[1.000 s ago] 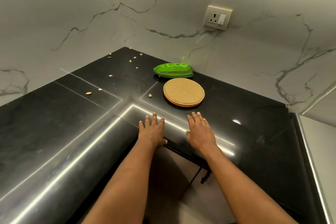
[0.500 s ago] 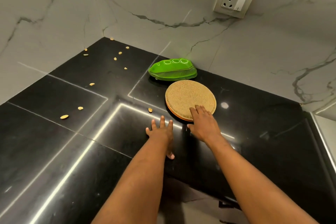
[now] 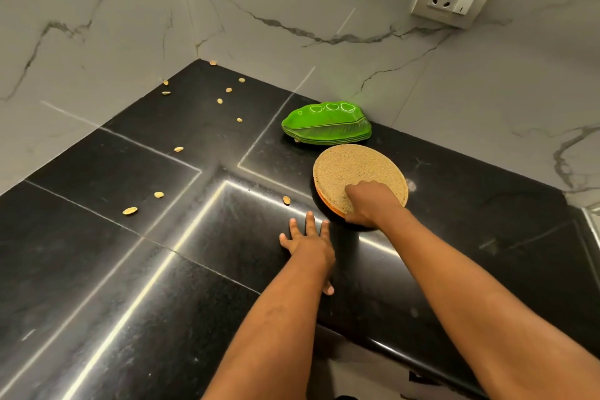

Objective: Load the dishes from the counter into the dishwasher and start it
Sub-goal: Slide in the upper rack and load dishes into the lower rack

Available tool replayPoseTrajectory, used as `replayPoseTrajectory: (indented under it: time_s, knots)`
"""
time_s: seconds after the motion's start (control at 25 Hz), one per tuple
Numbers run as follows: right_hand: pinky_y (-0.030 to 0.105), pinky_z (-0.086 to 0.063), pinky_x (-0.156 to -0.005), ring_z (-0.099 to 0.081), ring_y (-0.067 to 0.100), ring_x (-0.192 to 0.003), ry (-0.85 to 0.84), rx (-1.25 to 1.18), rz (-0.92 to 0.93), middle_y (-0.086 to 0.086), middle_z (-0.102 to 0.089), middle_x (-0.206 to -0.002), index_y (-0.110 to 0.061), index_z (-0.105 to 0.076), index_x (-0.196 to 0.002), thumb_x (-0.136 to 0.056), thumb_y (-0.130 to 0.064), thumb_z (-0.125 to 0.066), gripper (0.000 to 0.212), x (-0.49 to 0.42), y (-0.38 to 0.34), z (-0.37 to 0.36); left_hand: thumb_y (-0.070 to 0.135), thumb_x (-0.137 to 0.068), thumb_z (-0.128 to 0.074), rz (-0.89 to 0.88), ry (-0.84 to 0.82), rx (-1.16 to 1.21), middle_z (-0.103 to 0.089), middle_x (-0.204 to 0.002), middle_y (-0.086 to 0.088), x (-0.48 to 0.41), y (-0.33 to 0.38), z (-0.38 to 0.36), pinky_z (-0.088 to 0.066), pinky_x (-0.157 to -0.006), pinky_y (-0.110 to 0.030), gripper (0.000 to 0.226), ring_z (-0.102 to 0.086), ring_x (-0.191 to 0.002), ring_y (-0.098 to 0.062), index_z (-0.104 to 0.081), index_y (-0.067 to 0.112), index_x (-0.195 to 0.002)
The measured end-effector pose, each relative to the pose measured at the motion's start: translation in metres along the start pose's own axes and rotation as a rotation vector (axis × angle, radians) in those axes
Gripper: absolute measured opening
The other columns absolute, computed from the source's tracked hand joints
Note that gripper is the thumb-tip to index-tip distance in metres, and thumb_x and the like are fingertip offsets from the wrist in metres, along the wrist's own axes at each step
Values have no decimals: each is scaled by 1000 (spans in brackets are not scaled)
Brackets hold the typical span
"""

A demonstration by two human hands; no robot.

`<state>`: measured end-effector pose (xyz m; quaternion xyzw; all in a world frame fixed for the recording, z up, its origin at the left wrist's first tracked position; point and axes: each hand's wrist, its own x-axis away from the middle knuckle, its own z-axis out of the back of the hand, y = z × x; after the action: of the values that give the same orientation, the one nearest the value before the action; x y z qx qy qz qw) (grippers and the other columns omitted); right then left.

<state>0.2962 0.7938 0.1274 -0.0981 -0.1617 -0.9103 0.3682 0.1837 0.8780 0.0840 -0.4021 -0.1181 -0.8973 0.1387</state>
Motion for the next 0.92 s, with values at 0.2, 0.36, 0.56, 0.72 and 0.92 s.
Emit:
replayPoseTrajectory:
  time_s: [0.2, 0.36, 0.56, 0.72, 0.92]
  knots:
    - [35, -45, -71, -60, 30, -92, 68, -86, -60, 11, -63, -104, -11, -62, -107, -88, -29, -57, 26, 5, -1, 32, 43, -71, -85, -16, 21, -13, 38, -155, -11, 1, -7, -1, -6, -115, -68, 139, 23, -142, -49, 28, 23, -150]
    - [39, -50, -73, -65, 32, -91, 317, -184, -249, 13, -66, -103, -6, -65, -108, -94, -11, -47, 23, 26, 1, 43, 44, -69, -86, -43, 74, -6, 33, -158, -10, 6, -8, -1, -8, -115, -66, 139, 19, -144, -48, 23, 24, -153]
    - [46, -57, -72, -67, 37, -92, 728, -665, -788, 17, -67, -101, -5, -57, -110, -98, -15, -47, 18, 72, 37, 21, 42, -68, -88, -94, 178, 18, 24, -161, -11, 13, -15, -8, -8, -116, -64, 137, 15, -147, -44, 15, 20, -155]
    - [45, -53, -77, -60, 38, -107, 784, -1165, -1171, 20, -59, -117, -3, -50, -115, -93, -5, -46, 22, 125, 59, -11, 50, -68, -85, -92, 299, 12, 14, -163, -15, 22, -24, -18, -10, -119, -58, 135, 7, -149, -42, 12, 18, -156]
    - [49, -58, -77, -64, 38, -100, 685, -1693, -1284, 18, -63, -117, -3, -58, -113, -84, -1, -44, 33, 176, 72, -73, 44, -84, -73, -89, 533, -89, 8, -164, -12, 49, 3, -43, -13, -119, -55, 111, -1, -150, -38, 8, 20, -157]
